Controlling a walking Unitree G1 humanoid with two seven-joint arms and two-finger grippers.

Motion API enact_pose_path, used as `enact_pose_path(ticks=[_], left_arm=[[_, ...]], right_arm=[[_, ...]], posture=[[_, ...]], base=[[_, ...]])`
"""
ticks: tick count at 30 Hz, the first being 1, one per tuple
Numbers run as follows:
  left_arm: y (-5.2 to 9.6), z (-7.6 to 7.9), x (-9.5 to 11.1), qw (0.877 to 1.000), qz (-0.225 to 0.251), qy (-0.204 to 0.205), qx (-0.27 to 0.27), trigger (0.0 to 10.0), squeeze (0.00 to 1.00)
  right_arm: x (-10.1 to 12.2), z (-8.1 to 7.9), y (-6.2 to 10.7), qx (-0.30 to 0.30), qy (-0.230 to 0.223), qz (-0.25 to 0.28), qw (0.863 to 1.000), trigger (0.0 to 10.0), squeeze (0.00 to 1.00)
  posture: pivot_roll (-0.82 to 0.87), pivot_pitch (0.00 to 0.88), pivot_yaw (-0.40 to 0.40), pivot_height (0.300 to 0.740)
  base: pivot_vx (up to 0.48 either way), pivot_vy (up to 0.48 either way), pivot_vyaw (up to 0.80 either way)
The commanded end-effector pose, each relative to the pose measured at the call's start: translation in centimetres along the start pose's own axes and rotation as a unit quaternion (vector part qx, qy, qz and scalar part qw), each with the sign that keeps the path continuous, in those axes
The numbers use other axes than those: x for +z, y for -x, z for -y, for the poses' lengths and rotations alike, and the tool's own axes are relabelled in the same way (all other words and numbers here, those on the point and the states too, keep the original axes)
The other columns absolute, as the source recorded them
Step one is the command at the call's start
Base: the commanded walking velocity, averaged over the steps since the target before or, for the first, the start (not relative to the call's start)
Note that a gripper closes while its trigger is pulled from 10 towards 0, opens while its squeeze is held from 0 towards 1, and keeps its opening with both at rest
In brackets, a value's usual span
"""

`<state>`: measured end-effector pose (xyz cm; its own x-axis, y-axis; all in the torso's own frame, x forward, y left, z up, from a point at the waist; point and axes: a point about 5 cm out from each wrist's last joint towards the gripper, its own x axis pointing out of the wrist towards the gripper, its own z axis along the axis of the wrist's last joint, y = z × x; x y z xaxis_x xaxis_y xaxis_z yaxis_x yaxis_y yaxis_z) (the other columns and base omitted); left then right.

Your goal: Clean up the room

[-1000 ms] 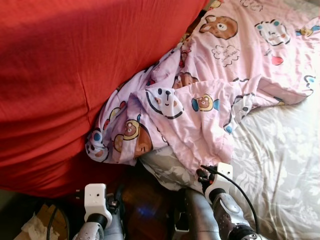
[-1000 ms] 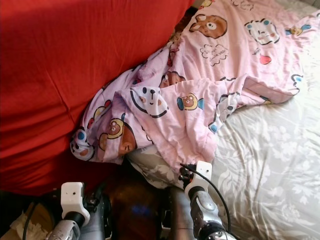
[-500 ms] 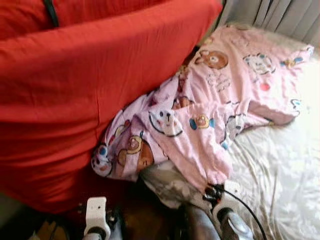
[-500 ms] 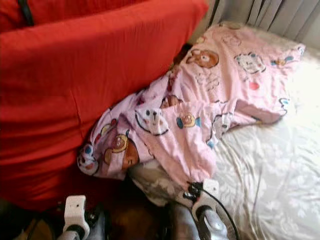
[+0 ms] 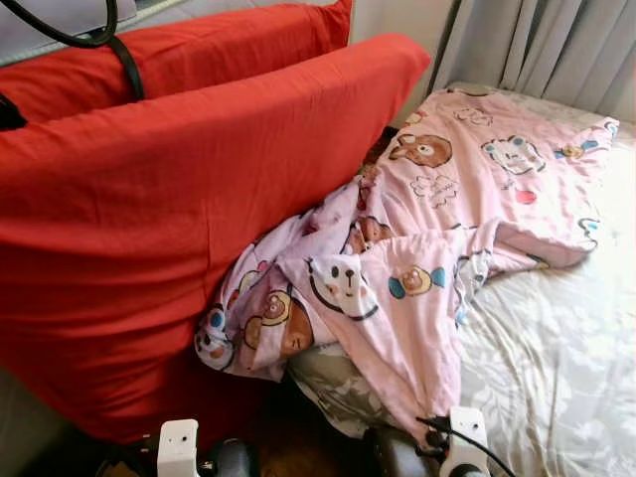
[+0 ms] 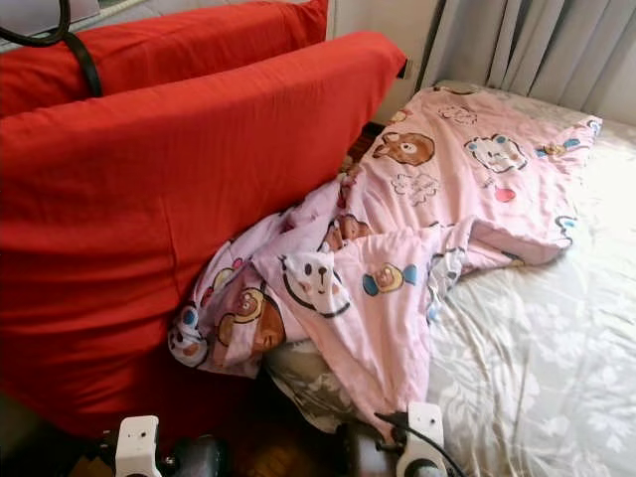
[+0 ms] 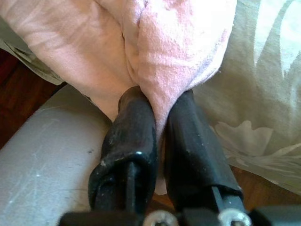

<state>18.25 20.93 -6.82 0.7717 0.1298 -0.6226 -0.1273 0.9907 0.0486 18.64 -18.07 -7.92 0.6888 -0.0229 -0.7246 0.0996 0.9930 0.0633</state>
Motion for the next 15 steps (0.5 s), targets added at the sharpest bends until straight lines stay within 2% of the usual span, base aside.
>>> enact_pose_path(ticks=[1, 15], left_arm=[[0.33, 0.32, -1.37, 0.999, -0.038, -0.005, -0.002, 10.0, 0.00], [0.15, 0.72, -1.51, 0.999, -0.051, 0.000, 0.001, 10.0, 0.00]], right_arm=[[-0.74, 0.26, 0.20, -0.005, 0.006, -0.017, 1.000, 10.0, 0.00], [-0.98, -0.65, 0.12, 0.014, 0.027, -0.030, 0.999, 10.0, 0.00]], posture=[[0.08, 0.067, -0.038, 0.639], [0.08, 0.020, -0.031, 0.694]], base=[[0.000, 0.000, 0.00], [0.000, 0.000, 0.00]])
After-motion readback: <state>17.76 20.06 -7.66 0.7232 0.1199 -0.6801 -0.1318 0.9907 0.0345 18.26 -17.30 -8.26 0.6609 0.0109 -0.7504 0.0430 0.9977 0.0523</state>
